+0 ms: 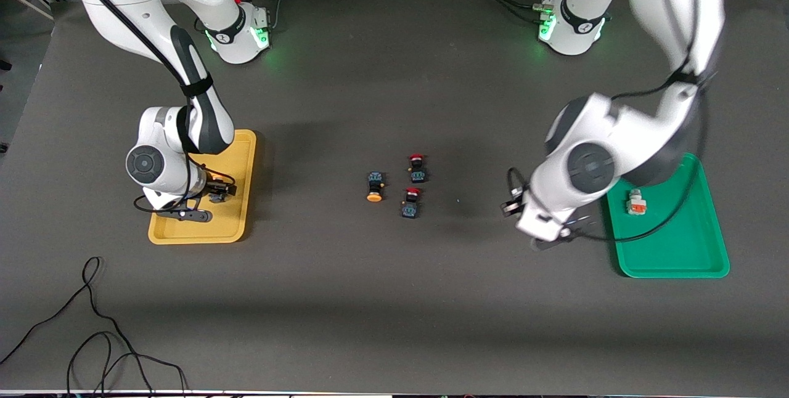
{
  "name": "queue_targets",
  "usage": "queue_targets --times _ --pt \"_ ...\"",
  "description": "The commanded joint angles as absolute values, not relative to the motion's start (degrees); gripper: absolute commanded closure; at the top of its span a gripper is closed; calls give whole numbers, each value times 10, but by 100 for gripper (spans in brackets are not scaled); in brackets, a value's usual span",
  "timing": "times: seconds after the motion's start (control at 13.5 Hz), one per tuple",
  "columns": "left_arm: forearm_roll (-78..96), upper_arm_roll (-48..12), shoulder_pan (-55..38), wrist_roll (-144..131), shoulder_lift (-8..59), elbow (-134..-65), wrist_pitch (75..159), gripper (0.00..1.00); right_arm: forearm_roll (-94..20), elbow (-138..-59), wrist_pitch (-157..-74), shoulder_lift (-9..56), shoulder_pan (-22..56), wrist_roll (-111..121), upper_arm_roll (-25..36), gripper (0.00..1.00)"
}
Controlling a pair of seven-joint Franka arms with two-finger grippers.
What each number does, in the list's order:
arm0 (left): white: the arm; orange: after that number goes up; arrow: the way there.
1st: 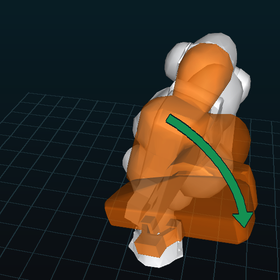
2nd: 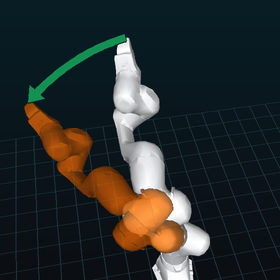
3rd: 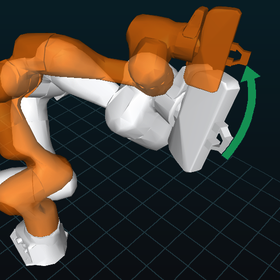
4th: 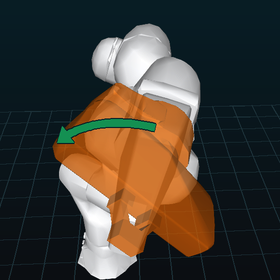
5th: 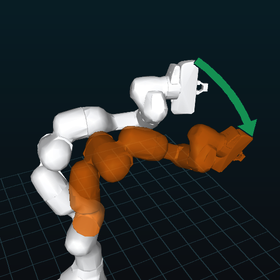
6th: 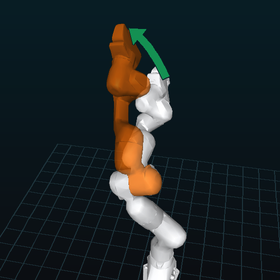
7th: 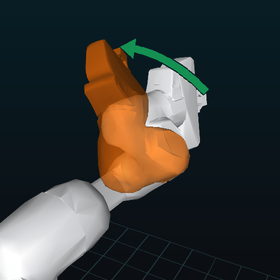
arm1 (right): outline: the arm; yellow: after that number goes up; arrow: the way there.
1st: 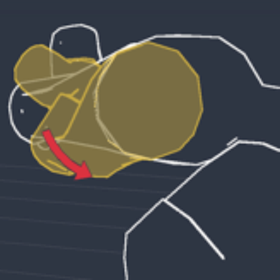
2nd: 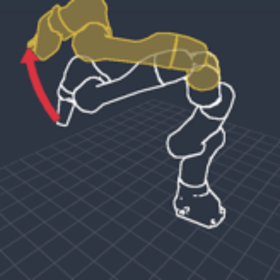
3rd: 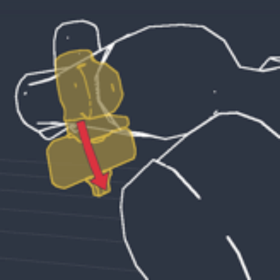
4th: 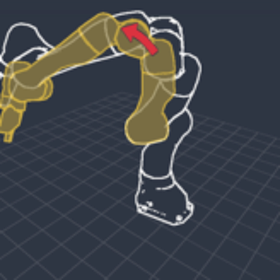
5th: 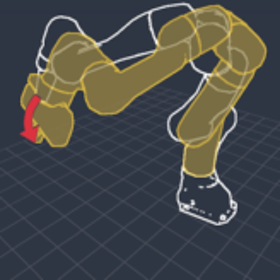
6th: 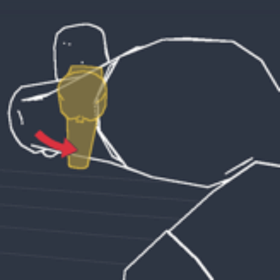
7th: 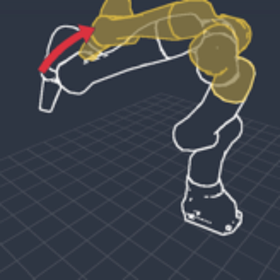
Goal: Place green and yellow buttons in trays
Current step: 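Release the blue button in the yellow tray while the left gripper carries the white button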
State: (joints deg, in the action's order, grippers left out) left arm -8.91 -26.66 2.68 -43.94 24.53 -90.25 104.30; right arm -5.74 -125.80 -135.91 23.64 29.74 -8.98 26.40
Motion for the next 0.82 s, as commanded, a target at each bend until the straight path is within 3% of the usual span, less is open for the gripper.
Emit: queue_targets --times 0.0,0.22,0.45,0.59,0.74 --pt "-69 -272 117 -307 197 -930 986 100 -72 -1218 -1277 207 303 -91 265 2" --pt "-74 -269 230 -132 185 -932 965 100 -142 -1132 -1156 206 308 -91 264 0" --pt "-119 -266 333 37 192 -935 981 100 -169 -1085 -1117 206 337 -102 259 0" --pt "-138 -266 378 93 202 -981 1059 100 -180 -1057 -1119 214 386 -181 259 0" --pt "-171 -264 398 99 218 -1074 1200 100 -183 -1017 -1121 239 432 -261 259 0"
